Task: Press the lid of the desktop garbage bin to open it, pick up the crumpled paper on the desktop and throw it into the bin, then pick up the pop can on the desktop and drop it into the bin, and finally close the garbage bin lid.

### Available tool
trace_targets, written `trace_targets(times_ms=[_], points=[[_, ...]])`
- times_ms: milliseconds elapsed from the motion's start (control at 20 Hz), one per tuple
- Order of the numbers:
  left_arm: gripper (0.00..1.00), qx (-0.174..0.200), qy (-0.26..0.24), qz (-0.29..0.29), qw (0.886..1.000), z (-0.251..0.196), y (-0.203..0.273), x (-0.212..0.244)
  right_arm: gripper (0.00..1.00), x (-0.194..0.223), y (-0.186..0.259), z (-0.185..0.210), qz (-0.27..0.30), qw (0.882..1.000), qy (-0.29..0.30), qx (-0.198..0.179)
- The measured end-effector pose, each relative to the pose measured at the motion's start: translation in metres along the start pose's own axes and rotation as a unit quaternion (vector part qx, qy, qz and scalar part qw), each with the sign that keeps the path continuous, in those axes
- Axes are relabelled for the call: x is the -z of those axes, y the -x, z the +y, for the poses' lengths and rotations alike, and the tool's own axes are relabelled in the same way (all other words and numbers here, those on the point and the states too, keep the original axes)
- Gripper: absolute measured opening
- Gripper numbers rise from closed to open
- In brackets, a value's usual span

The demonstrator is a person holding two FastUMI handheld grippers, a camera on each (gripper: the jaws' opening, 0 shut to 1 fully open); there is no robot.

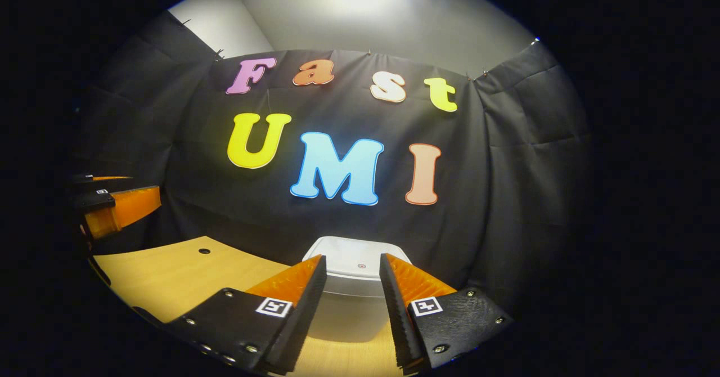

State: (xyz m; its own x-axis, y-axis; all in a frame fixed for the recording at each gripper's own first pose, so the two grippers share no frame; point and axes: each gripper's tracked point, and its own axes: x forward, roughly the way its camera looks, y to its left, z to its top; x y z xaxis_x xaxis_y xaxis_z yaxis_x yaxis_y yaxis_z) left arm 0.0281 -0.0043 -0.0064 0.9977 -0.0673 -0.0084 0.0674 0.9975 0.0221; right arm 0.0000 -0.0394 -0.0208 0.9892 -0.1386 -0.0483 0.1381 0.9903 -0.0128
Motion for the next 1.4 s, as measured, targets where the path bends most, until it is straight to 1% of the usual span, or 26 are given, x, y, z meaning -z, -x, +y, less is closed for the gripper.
trace_targets(times_ms=[100, 200, 250, 300, 400, 450, 500, 550, 600, 650, 750, 850, 1050, 1150, 1200, 1250, 1400], points=[[1.00, 0.007, -0.003, 0.003, 1.000, -0.004, -0.004, 0.003, 0.51, 0.005, -0.002, 0.000, 0.007, 1.000, -0.001, -0.001], [1.00, 0.014, -0.001, 0.006, 1.000, -0.009, -0.008, 0.007, 0.51, 0.008, -0.007, 0.001, 0.015, 1.000, 0.000, 0.003], [1.00, 0.017, 0.001, 0.009, 1.000, -0.011, -0.010, 0.009, 0.47, 0.007, -0.009, -0.002, 0.013, 1.000, -0.002, 0.000], [1.00, 0.018, 0.002, 0.011, 1.000, -0.012, -0.013, 0.011, 0.39, 0.010, -0.010, 0.002, 0.016, 1.000, -0.002, -0.005], [1.00, 0.020, 0.007, 0.017, 1.000, -0.014, -0.016, 0.014, 0.39, 0.014, -0.015, 0.009, 0.020, 1.000, 0.002, -0.018], [1.00, 0.021, 0.008, 0.019, 1.000, -0.014, -0.017, 0.015, 0.39, 0.015, -0.023, 0.000, 0.024, 1.000, 0.009, 0.012], [1.00, 0.024, 0.007, 0.022, 0.999, -0.016, -0.019, 0.017, 0.07, 0.014, -0.026, -0.005, 0.019, 1.000, 0.007, 0.009], [0.95, 0.025, 0.003, 0.023, 0.999, -0.016, -0.020, 0.017, 0.06, 0.013, -0.030, 0.002, 0.019, 1.000, 0.002, 0.000], [1.00, 0.025, -0.001, 0.024, 0.999, -0.015, -0.020, 0.018, 0.07, 0.015, -0.036, 0.007, 0.020, 1.000, -0.002, -0.010], [1.00, 0.024, -0.004, 0.024, 0.999, -0.013, -0.019, 0.018, 0.07, 0.015, -0.044, 0.010, 0.025, 1.000, -0.001, -0.015], [1.00, 0.019, -0.005, 0.017, 1.000, -0.009, -0.019, 0.012, 0.00, 0.018, -0.051, 0.010, 0.029, 0.999, 0.007, -0.025], [1.00, 0.010, -0.010, 0.017, 1.000, -0.002, -0.017, 0.011, 0.00, 0.015, -0.068, 0.009, 0.021, 0.999, 0.016, -0.028], [1.00, -0.007, -0.004, 0.020, 1.000, 0.011, -0.018, 0.011, 0.00, 0.020, -0.102, 0.007, 0.023, 0.999, 0.008, -0.028], [1.00, -0.011, 0.001, 0.023, 1.000, 0.013, -0.018, 0.011, 0.00, 0.031, -0.116, 0.004, 0.036, 0.999, 0.014, -0.028], [0.95, -0.013, 0.001, 0.025, 1.000, 0.014, -0.018, 0.013, 0.00, 0.038, -0.122, 0.001, 0.046, 0.998, 0.018, -0.025], [1.00, -0.013, 0.000, 0.028, 1.000, 0.014, -0.019, 0.016, 0.00, 0.045, -0.129, -0.001, 0.056, 0.998, 0.019, -0.025], [1.00, -0.014, 0.003, 0.033, 0.999, 0.013, -0.021, 0.020, 0.00, 0.066, -0.137, -0.004, 0.091, 0.995, 0.008, -0.030]])
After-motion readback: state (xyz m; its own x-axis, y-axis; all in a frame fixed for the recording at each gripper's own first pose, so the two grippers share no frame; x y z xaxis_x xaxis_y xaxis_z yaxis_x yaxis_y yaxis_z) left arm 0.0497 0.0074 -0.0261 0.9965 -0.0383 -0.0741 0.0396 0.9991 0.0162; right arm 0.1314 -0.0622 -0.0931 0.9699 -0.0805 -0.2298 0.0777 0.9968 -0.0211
